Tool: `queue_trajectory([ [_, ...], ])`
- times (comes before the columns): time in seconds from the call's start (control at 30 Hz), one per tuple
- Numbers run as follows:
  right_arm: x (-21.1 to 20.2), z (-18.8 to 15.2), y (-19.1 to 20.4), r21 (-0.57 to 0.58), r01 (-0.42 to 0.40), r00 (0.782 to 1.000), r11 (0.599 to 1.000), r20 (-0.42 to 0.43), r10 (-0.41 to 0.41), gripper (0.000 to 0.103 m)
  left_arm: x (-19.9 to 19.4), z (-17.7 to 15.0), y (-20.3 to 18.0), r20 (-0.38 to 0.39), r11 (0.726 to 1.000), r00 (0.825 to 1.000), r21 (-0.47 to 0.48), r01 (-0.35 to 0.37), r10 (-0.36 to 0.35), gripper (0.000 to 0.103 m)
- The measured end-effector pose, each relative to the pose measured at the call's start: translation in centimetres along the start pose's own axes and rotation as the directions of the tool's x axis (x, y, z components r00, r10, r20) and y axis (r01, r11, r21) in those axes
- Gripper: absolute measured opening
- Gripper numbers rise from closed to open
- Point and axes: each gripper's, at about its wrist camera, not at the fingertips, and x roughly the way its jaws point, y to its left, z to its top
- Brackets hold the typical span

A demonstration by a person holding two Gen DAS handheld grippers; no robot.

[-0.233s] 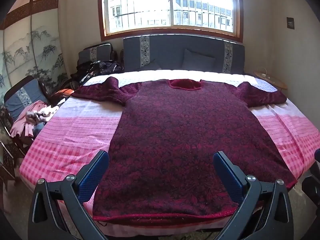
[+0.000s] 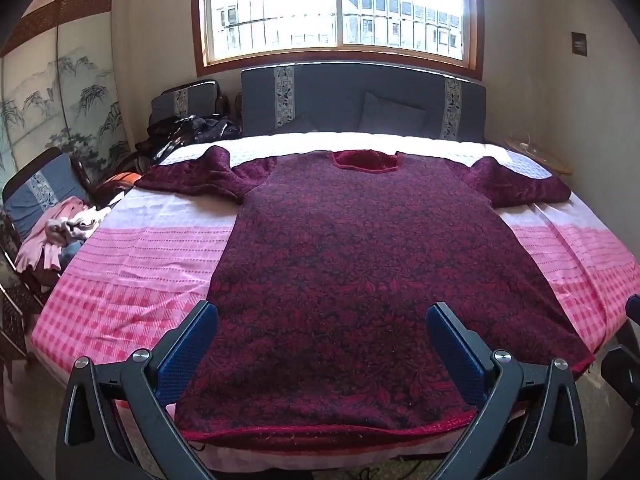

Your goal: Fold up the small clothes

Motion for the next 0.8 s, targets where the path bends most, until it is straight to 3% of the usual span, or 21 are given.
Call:
queue_trajectory([
  [0.23,1.8,0.4,-0.8,0.014,0.038,0.998,0.999,-0.06,-0.038,0.103,0.2,-0.2,-0.4,0.012,1.0,1.0,0.016,0.0,0.0,0.103],
  [0.4,3.6,1.3,-1.2,0.004,0.113,0.986,0.994,-0.121,-0.111,0.103,0.2,-0.3,-0.2,0.018,1.0,1.0,0.01,0.014,-0.014,0.103],
  [0.8,5.7,1.9,-2.6,-0.024,0.197,0.965,0.98,-0.17,-0.198,0.103,0.7,-0.3,-0.8,-0.004,1.0,1.0,0.021,0.02,-0.02,0.103],
])
